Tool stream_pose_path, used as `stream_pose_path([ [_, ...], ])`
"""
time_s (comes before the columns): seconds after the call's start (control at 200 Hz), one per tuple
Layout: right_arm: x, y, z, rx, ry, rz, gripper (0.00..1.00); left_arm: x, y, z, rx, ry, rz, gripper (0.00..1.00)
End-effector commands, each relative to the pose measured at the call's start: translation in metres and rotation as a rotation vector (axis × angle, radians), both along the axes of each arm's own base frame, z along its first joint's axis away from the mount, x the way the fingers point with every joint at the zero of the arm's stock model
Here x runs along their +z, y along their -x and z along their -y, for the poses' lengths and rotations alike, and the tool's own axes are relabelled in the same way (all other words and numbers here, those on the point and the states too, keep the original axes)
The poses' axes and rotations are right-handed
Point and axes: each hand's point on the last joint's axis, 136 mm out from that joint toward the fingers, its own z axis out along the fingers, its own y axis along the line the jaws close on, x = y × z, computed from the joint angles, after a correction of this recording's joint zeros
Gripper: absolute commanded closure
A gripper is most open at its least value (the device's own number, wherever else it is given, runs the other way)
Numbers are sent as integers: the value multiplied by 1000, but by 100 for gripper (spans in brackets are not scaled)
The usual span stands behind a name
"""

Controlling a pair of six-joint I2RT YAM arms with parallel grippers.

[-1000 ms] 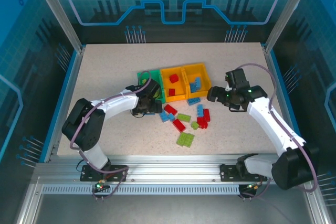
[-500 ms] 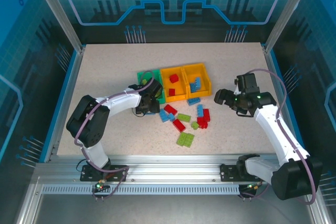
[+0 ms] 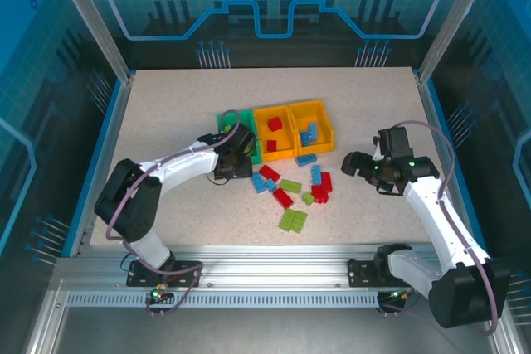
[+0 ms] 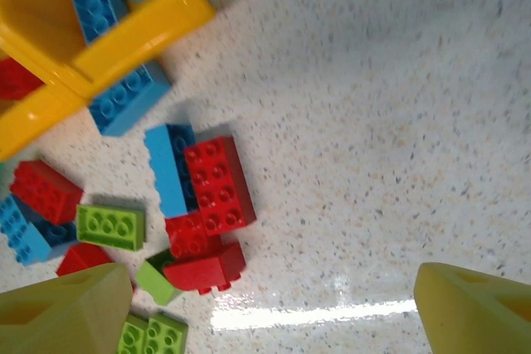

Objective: Sort the legos into containers by color

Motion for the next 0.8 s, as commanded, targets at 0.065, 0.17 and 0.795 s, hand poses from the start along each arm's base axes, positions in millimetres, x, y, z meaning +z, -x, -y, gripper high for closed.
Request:
stream_pose_path([
  [0.065,-18,14,-10,12,-62,-21,14,58,-14,24,-19,73,119,42],
  [0.17,-26,22,-15,-3,-73,-25,14,88,-38,53,-71,126,186,41],
  [0.795,-56,33,-52,112,-24,-44,16,95,-142,221,-331,397,226,42],
])
